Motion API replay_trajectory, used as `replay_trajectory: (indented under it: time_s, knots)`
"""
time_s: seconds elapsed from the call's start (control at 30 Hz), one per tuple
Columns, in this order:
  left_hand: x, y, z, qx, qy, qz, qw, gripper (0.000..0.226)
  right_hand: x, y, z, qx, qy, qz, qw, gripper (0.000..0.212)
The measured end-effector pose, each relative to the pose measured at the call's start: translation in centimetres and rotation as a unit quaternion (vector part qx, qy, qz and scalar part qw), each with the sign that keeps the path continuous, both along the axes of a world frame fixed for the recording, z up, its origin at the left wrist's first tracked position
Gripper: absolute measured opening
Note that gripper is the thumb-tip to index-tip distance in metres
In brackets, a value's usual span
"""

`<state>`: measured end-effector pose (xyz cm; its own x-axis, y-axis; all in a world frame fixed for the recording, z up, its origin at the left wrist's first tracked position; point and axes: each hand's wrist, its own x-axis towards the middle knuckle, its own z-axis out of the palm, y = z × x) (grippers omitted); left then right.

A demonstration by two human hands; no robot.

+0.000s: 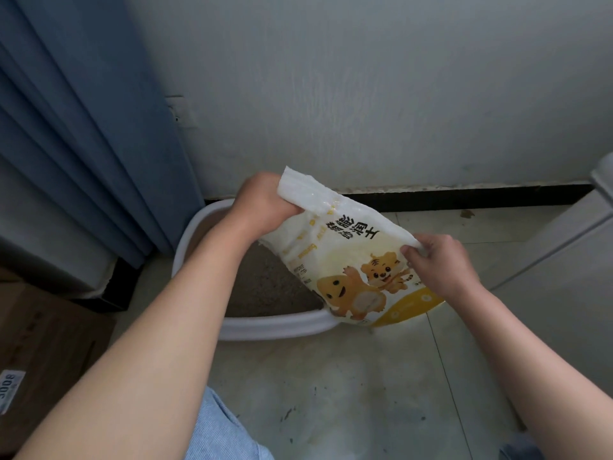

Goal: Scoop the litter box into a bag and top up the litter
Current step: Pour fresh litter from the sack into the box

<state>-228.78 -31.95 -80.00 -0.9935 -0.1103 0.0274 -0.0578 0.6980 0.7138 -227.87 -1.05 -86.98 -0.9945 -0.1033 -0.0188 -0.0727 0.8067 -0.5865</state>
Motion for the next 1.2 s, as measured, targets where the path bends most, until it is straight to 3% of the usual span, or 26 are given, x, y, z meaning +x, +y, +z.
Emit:
replay_trajectory:
  time_s: [0.13, 0.27, 0.33, 0.43, 0.57, 0.7, 0.87, 1.0, 1.1, 1.2]
  knots:
    - [0.2, 2.3, 1.2, 0.014, 0.009, -0.034, 0.999, 0.031, -0.1, 0.1, 0.9, -0.022, -0.003, -0.010, 1.000, 0.013]
    - [-0.4, 4.2, 1.5, -0.006, 0.006, -0.050, 0.999, 0.019, -0.2, 0.3, 1.5, -0.044, 0.013, -0.014, 0.999, 0.016]
    - [-0.3, 5.4, 2.0, -0.033, 0.018, -0.054, 0.998, 0.034, -0.3, 0.4, 1.8, -0.078, 0.012, -0.017, 0.997, 0.019]
    - [0.6, 7.4, 3.2, -0.040, 0.065, -0.081, 0.994, 0.056, -0.4, 0.6, 2.1, -0.115, -0.006, -0.002, 0.993, 0.026]
    - [1.0, 9.1, 3.0, -0.008, 0.065, -0.124, 0.990, 0.044, -0.7, 0.7, 2.3, -0.141, -0.048, 0.019, 0.989, 0.049]
    - [1.3, 10.2, 2.6, 0.017, 0.085, -0.135, 0.987, 0.036, -1.4, 1.1, 2.6, -0.107, -0.042, 0.026, 0.993, 0.030]
    - [1.9, 11.5, 2.8, 0.012, 0.136, -0.141, 0.980, 0.067, -2.4, 2.9, 3.0, -0.053, -0.035, -0.005, 0.998, 0.025]
    - [2.3, 12.9, 2.9, 0.009, 0.147, -0.174, 0.974, 0.063, -2.3, 3.3, 4.8, -0.170, -0.099, -0.009, 0.980, 0.022]
    - [2.5, 14.1, 3.2, -0.003, 0.149, -0.191, 0.970, 0.059, -2.2, 3.1, 6.6, -0.269, -0.146, 0.016, 0.952, 0.036]
    - [2.4, 14.6, 3.3, 0.009, 0.149, -0.197, 0.969, 0.056, -1.9, 2.9, 6.8, -0.279, -0.164, 0.062, 0.944, 0.031]
